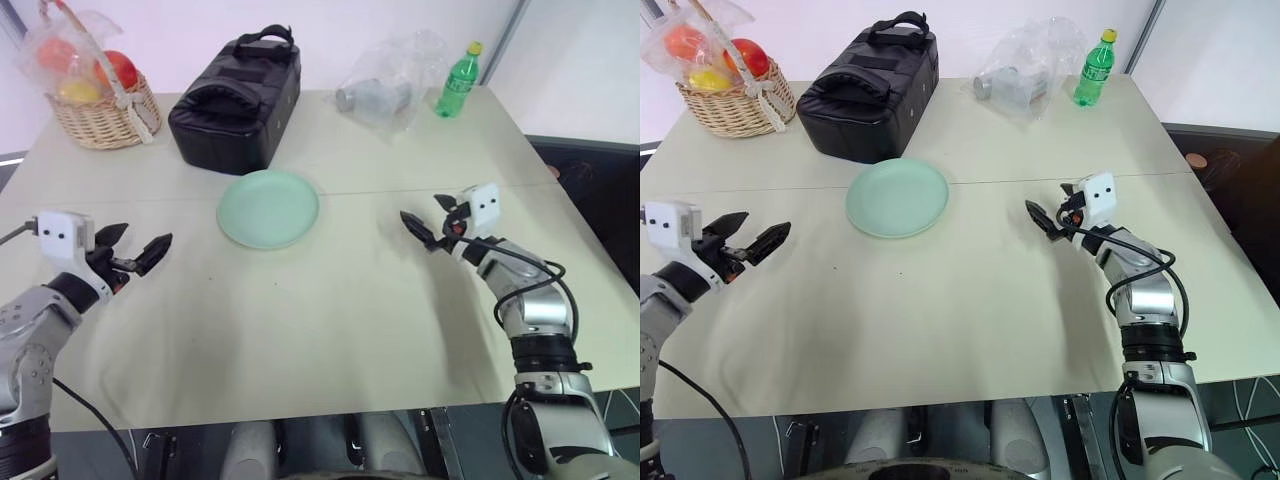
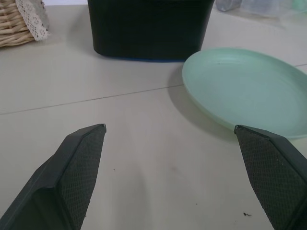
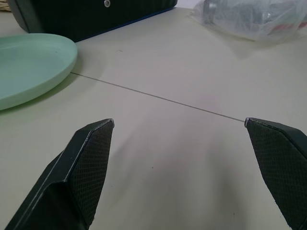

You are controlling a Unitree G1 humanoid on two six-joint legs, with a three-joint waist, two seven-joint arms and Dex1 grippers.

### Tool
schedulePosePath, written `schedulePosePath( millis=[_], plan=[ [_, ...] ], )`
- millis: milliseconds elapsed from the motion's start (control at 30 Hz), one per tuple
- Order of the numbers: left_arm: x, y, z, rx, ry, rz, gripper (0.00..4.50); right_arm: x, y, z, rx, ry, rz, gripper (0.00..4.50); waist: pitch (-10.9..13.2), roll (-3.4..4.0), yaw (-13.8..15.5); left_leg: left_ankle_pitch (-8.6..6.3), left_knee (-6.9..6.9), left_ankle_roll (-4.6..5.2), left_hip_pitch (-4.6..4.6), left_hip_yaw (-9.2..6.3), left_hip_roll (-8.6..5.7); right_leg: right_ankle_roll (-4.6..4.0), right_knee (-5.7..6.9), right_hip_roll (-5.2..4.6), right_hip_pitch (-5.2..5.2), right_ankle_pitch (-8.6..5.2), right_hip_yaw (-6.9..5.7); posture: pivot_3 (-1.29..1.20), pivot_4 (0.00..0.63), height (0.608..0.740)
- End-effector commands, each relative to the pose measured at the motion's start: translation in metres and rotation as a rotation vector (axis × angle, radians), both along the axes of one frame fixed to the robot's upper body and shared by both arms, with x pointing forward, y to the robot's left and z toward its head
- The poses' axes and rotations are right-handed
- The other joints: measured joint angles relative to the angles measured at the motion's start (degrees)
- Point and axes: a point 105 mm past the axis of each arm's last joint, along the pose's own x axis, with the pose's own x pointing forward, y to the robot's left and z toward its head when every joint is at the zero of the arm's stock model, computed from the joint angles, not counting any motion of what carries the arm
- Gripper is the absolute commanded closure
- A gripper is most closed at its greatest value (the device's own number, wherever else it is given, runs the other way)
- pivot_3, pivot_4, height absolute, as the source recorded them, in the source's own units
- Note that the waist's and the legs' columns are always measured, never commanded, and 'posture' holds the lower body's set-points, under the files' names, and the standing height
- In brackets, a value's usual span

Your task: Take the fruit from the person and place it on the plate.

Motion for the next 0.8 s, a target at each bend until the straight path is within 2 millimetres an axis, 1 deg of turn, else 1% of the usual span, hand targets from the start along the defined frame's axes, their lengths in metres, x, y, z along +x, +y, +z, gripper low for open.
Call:
schedulePosePath(
  millis=[33,200,800],
  plan=[
    [-0.0032,-0.0004,0.0133,0.015,-0.049,-0.010,0.00,0.0010,0.0018,0.0109,0.001,-0.047,0.004,0.04,0.0,0.00,0.0,0.00,0.00,0.00,0.00,0.00,0.00,0.00,0.00,0.00,0.00,0.00,0.00,0.00,0.150,0.740],
    [-0.0038,-0.0017,0.0167,-0.009,-0.065,-0.018,0.00,0.0011,0.0022,0.0107,0.002,-0.046,0.005,0.04,0.0,0.00,0.0,0.00,0.00,0.00,0.00,0.00,0.00,0.00,0.00,0.00,0.00,0.00,0.00,0.00,0.150,0.740],
    [-0.0031,-0.0002,0.0156,0.007,-0.059,-0.002,0.00,-0.0002,0.0011,0.0106,0.002,-0.046,0.000,0.04,0.0,0.00,0.0,0.00,0.01,0.00,0.00,0.00,0.00,0.00,0.00,0.00,0.00,0.00,0.00,0.00,0.150,0.740]
  ],
)
